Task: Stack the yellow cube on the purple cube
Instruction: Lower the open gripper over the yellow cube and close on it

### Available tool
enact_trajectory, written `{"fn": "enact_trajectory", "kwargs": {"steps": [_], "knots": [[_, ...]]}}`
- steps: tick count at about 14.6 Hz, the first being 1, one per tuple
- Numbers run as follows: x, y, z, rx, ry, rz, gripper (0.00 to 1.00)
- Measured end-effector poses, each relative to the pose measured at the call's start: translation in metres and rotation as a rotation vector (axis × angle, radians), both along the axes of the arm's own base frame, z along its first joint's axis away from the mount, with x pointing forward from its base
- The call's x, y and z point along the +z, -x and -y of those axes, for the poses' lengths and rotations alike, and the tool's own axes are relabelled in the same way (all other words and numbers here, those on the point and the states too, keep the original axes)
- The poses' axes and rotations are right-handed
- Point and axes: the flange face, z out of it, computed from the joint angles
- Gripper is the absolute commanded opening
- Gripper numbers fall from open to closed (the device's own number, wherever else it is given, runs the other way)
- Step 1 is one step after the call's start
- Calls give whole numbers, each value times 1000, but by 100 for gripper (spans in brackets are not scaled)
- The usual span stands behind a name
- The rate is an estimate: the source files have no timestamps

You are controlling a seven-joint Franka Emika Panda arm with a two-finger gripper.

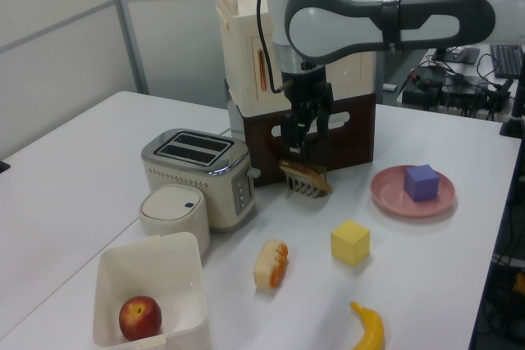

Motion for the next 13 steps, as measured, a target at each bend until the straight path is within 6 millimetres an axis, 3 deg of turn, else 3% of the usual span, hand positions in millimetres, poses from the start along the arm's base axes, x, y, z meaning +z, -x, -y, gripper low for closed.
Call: {"fn": "enact_trajectory", "kwargs": {"steps": [2, 4, 6, 7, 11, 13], "knots": [[-8, 0, 1, -2, 0, -16, 100], [-55, -5, 5, -8, 2, -86, 100], [-87, -13, 9, -16, 3, -120, 100], [-92, -16, 12, -20, 3, -123, 100], [-73, -18, 17, -29, 3, -85, 100], [-75, -17, 20, -34, 3, -91, 100]]}}
